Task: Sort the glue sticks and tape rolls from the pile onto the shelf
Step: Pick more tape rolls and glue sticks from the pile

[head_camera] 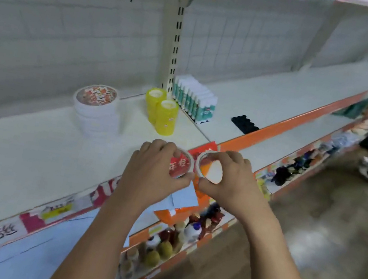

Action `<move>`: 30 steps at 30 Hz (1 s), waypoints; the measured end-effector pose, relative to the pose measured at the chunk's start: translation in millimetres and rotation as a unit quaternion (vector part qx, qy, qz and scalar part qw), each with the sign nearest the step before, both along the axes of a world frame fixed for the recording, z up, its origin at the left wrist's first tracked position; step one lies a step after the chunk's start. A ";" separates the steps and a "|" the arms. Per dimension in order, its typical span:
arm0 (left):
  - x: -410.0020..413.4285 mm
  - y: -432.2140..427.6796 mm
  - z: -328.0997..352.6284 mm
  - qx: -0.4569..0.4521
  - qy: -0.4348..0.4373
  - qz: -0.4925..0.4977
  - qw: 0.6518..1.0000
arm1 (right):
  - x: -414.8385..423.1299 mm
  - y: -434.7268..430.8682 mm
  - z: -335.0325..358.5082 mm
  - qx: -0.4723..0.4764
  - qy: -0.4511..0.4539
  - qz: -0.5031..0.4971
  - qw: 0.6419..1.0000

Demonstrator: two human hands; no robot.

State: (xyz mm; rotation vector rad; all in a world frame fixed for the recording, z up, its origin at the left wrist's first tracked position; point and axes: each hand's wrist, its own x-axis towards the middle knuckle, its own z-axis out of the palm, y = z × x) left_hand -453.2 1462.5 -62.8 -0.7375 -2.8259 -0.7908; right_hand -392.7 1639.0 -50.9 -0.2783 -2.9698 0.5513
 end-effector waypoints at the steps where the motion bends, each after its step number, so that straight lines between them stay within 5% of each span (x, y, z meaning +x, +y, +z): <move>1: -0.8 12.9 -1.4 0.003 -0.002 -0.007 1.000 | 1.1 12.8 -1.0 0.003 0.001 -0.009 1.000; 13: -32.0 40.9 0.0 0.008 -0.009 0.016 1.000 | -28.0 44.6 -1.2 -0.021 0.013 0.020 0.999; 30: -41.1 -139.3 11.3 -0.041 -0.041 0.179 0.982 | -106.4 -119.6 22.3 -0.025 0.034 0.195 0.980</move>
